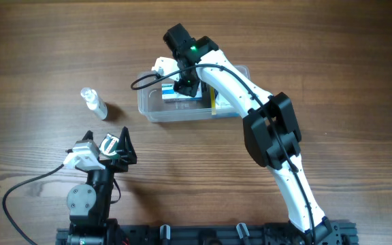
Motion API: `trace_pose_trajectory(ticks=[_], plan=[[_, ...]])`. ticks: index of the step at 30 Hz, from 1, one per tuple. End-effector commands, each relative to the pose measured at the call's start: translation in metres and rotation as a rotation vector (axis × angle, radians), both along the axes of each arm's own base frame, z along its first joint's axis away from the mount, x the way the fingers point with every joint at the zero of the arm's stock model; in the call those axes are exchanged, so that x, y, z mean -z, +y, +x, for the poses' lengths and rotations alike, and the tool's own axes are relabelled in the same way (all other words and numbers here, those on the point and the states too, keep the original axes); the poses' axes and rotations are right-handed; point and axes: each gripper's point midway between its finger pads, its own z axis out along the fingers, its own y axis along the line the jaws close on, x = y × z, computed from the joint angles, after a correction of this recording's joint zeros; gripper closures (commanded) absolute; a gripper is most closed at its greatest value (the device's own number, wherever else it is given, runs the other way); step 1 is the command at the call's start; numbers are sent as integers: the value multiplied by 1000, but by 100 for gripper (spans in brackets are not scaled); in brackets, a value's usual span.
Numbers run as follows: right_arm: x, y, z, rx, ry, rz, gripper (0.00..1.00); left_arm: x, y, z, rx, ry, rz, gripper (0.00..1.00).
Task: Pack container
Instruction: 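Open the right gripper and withdraw it to the upper right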
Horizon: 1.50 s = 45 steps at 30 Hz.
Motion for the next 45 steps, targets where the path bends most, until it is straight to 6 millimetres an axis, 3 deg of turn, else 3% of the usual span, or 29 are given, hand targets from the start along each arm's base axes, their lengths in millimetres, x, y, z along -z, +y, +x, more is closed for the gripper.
trace_pose_trajectory(ticks=[1, 4, 5, 8, 13, 17, 22, 24, 26, 27, 28, 37, 41, 45], plan=[[2, -3, -6, 16, 10, -36, 96, 2, 0, 0, 1, 3, -9, 0], [-20, 0, -9, 10, -15, -17, 96, 2, 0, 0, 1, 2, -9, 0], [-41, 4, -9, 18, -45, 11, 96, 2, 0, 0, 1, 2, -9, 0], [-75, 7, -9, 29, -96, 55, 96, 2, 0, 0, 1, 2, -9, 0], [-145, 0, -9, 106, -190, 153, 96, 2, 0, 0, 1, 3, -9, 0], [-205, -23, -5, 210, -271, 249, 94, 2, 0, 0, 1, 3, -9, 0], [-255, -84, 15, 516, -312, 376, 67, 2, 0, 0, 1, 3, -9, 0], [-263, -119, 27, 673, -307, 411, 53, 2, 0, 0, 1, 3, -9, 0], [-262, -150, 36, 802, -293, 430, 33, 2, 0, 0, 1, 2, -9, 0], [-261, -166, 40, 860, -278, 437, 7, 2, 0, 0, 1, 3, -9, 0], [-257, -185, 43, 914, -253, 447, 0, 2, 0, 0, 1, 3, -9, 0], [-246, -282, 43, 1115, -163, 471, 0, 2, 0, 0, 1, 3, -9, 0], [-242, -303, 37, 1187, -138, 459, 0, 2, 0, 0, 1, 2, -9, 0], [-242, -304, 37, 1240, -110, 497, 0, 2, 0, 0, 1, 2, -9, 0]])
